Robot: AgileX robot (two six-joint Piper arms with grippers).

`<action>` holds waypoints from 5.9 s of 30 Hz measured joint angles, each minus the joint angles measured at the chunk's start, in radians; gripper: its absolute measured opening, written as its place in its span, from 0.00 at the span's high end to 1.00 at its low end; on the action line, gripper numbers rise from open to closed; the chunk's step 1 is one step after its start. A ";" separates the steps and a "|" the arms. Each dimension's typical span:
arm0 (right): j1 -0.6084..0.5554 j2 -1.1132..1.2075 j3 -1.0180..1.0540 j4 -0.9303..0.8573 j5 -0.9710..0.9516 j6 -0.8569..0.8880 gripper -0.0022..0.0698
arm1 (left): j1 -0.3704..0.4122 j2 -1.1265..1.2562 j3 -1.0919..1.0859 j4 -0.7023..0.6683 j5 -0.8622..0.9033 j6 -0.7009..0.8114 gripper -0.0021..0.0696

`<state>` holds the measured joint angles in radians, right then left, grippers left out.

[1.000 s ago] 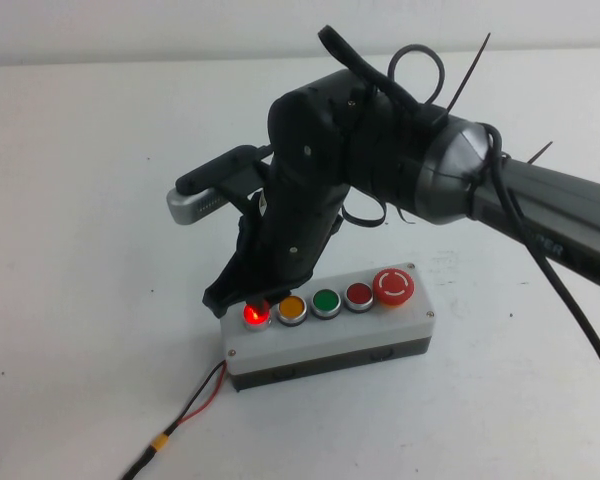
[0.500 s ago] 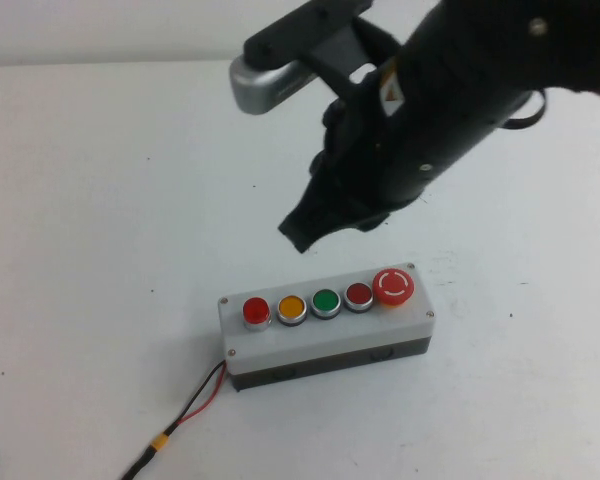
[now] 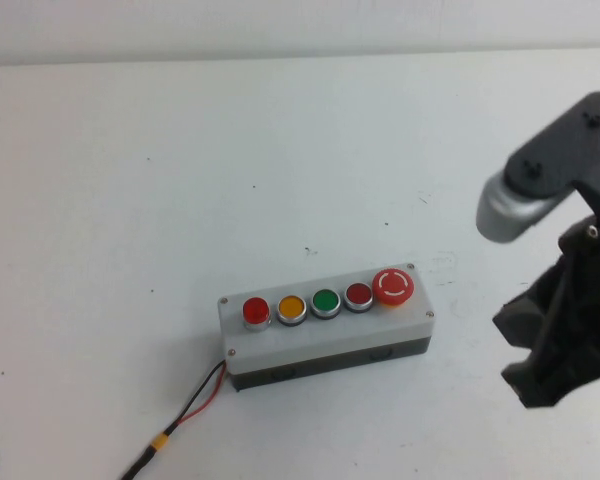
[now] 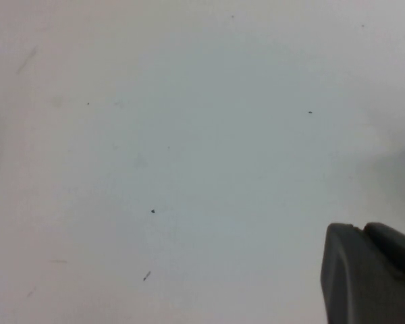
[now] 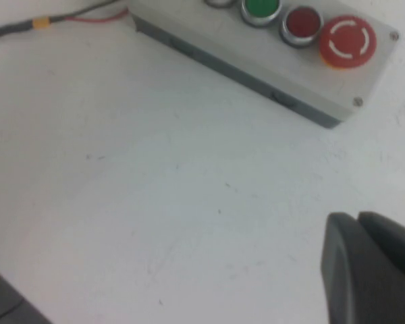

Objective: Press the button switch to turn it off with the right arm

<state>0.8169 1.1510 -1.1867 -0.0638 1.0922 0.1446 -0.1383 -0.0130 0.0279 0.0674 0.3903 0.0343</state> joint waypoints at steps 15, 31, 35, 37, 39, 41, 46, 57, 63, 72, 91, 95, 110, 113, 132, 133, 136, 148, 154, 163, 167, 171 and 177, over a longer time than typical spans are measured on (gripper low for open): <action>-0.074 -0.174 0.511 -0.121 -0.567 0.159 0.99 | 0.000 0.000 0.000 0.001 0.000 0.000 0.97; -0.729 -0.841 1.209 -0.132 -1.219 0.202 0.99 | 0.000 0.000 0.000 0.001 0.000 0.000 0.97; -0.733 -0.973 1.211 -0.132 -1.104 0.206 0.99 | 0.000 0.000 0.000 0.001 0.000 0.000 0.97; -0.727 -1.038 1.211 -0.132 -1.036 0.206 0.99 | 0.000 0.000 0.000 0.001 0.000 0.000 0.97; -0.721 -1.091 1.211 -0.132 -0.981 0.207 0.99 | 0.000 0.000 0.000 0.001 0.000 0.000 0.97; -0.718 -1.141 1.211 -0.132 -0.932 0.208 0.99 | 0.000 0.000 0.000 0.001 0.000 0.000 0.97; -0.714 -1.158 1.211 -0.130 -0.877 0.209 0.99 | 0.000 0.000 0.000 0.001 0.000 0.000 0.97; -0.709 -1.158 1.211 0.064 -0.821 0.037 0.99 | 0.000 0.000 0.000 0.001 0.000 0.000 0.97; -0.709 -1.158 1.211 0.246 -0.744 -0.340 0.99 | 0.000 0.000 0.000 0.001 0.000 0.000 0.97; -0.709 -1.158 1.211 0.261 -0.736 -0.381 0.99 | 0.000 0.000 0.000 0.001 0.000 0.000 0.97; -0.709 -1.158 1.211 0.261 -0.736 -0.384 0.99 | 0.000 0.000 0.000 0.001 0.000 0.000 0.97; -0.709 -1.158 1.211 0.261 -0.736 -0.384 0.99 | 0.000 0.000 0.000 0.001 0.000 0.000 0.97; -0.709 -1.158 1.211 0.261 -0.736 -0.384 0.99 | 0.000 0.000 0.000 0.001 0.000 0.000 0.97; -0.709 -1.158 1.211 0.261 -0.736 -0.384 0.99 | 0.000 0.000 0.000 0.001 0.000 0.000 0.97; -0.709 -1.158 1.211 0.261 -0.736 -0.384 0.99 | 0.000 0.000 0.000 0.001 0.000 0.000 0.97; -0.709 -1.158 1.211 0.261 -0.736 -0.384 0.99 | 0.000 0.000 0.000 0.001 0.000 0.000 0.97; -0.709 -1.158 1.211 0.261 -0.736 -0.384 0.99 | 0.000 0.000 0.000 0.001 0.000 0.000 0.97; -0.709 -1.158 1.211 0.261 -0.736 -0.384 0.99 | 0.000 0.000 0.000 0.001 0.000 0.000 0.97; -0.709 -1.158 1.211 0.261 -0.736 -0.384 0.99 | 0.000 0.000 0.000 0.001 0.000 0.000 0.97; -0.709 -1.158 1.211 0.261 -0.736 -0.384 0.99 | 0.000 0.000 0.000 0.001 0.000 0.000 0.97; -0.709 -1.158 1.211 0.261 -0.736 -0.384 0.99 | 0.000 0.000 0.000 0.001 0.000 0.000 0.97; -0.709 -1.158 1.211 0.261 -0.736 -0.384 0.99 | 0.000 0.000 0.000 0.001 0.000 0.000 0.97; -0.709 -1.158 1.211 0.261 -0.736 -0.384 0.99 | 0.000 0.000 0.000 0.001 0.000 0.000 0.97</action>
<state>0.1080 -0.0070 0.0246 0.1977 0.3558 -0.2395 -0.1383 -0.0130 0.0279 0.0681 0.3903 0.0343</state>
